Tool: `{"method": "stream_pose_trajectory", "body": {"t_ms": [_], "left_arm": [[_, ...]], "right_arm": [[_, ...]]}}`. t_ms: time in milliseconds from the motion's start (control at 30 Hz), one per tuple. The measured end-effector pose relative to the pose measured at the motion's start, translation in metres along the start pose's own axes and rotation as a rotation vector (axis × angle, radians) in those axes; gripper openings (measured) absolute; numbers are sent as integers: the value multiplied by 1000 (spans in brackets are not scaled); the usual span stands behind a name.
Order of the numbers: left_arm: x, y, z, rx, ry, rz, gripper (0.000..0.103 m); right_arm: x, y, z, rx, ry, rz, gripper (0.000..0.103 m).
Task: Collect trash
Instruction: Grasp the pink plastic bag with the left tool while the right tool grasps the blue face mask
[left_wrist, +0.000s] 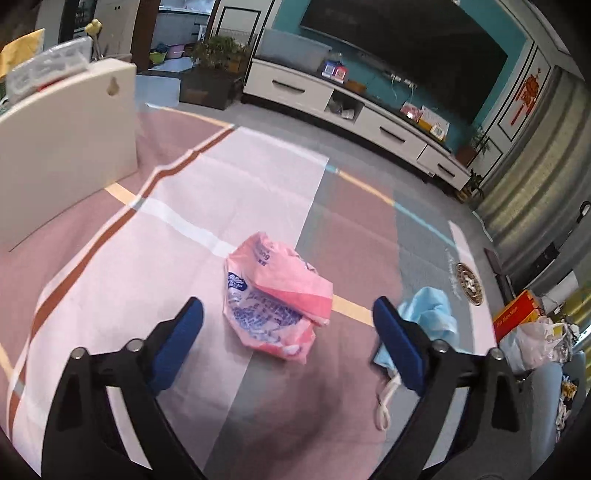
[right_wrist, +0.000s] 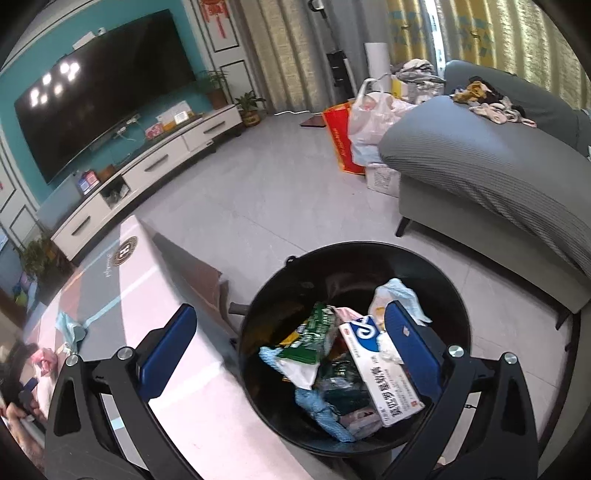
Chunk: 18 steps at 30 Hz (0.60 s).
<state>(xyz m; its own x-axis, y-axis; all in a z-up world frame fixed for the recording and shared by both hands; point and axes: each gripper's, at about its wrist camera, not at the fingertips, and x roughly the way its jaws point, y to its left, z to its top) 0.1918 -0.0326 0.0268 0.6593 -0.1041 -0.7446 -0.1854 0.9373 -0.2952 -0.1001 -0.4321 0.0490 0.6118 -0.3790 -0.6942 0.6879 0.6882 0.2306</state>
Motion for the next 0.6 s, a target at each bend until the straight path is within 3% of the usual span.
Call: {"method": "stream_pose_trajectory", "body": {"t_ms": [100,233,367,500,600], "left_arm": [[13,2,-3,-1,28,-12,60],[9,9,-10,26,8,-36,48],[-21,23,-15,23,-4,-52,48],[-61,47,-20,7,-16,-50,48],[-93,68,-29,35,-31,-5,48]], "right_arm": [[1,10,-2,-27,-7,11,100],[2,25,-4,-70,-6,31,100],[2,43,-7,-98,-4,75,100],[4,79,-10,-133,20,208,100],[9,120,-12,-206,57,280,100]]}}
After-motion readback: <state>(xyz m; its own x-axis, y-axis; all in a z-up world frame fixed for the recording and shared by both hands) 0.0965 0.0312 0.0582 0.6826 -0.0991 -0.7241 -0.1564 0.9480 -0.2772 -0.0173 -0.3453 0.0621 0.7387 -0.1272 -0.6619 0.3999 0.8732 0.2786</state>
